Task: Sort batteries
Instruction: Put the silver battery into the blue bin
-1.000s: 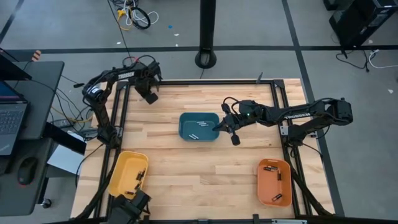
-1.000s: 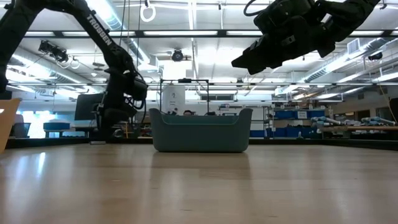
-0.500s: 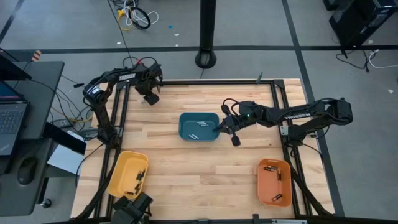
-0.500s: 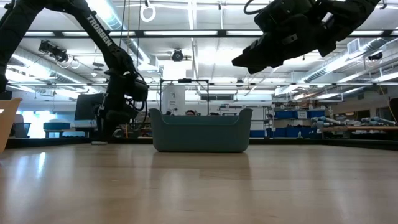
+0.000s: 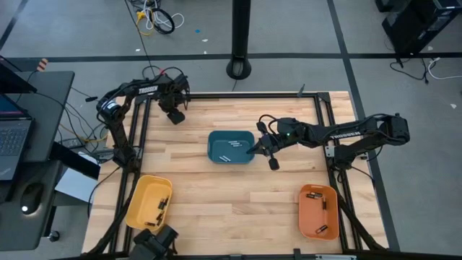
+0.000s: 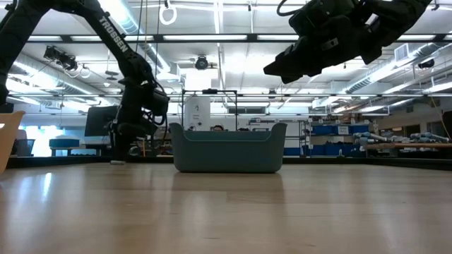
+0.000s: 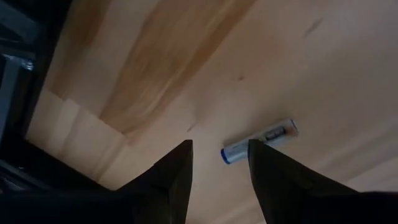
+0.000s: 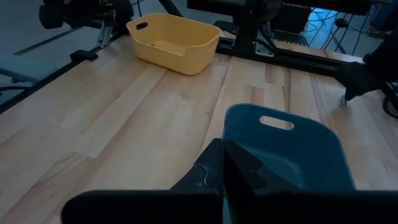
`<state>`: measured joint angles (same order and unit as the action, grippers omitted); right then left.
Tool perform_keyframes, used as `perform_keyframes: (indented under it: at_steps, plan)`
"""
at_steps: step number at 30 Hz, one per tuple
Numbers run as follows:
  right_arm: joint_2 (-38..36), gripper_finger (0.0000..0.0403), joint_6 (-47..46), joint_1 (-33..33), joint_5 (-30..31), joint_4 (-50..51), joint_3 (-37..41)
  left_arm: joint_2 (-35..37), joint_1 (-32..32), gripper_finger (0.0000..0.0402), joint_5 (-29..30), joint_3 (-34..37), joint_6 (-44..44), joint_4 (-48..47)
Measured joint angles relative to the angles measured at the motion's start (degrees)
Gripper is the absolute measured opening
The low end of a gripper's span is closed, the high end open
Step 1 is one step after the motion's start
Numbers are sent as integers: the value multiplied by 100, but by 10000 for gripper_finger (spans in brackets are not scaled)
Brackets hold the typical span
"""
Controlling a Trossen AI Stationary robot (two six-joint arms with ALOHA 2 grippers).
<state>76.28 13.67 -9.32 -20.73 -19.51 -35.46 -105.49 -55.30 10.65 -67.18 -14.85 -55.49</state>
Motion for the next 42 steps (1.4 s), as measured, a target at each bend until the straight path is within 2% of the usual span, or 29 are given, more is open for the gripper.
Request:
perform_keyframes:
  at_steps: [14, 23, 26, 35, 42]
  plan:
    - [1, 10, 0, 0, 0, -2, 0, 0, 482, 161, 12, -4, -464, -66]
    - [1, 10, 0, -1, 0, -2, 0, 0, 677, 161, 20, -9, -324, -102]
    - [1, 10, 0, 0, 0, -2, 0, 0, 753, 161, 219, -9, -329, -104]
    - [1, 10, 0, 0, 0, 0, 0, 0, 1149, 163, 320, -9, -1060, -115]
    - [1, 10, 0, 0, 0, 33, 0, 0, 1084, 163, 340, -9, -1429, -133]
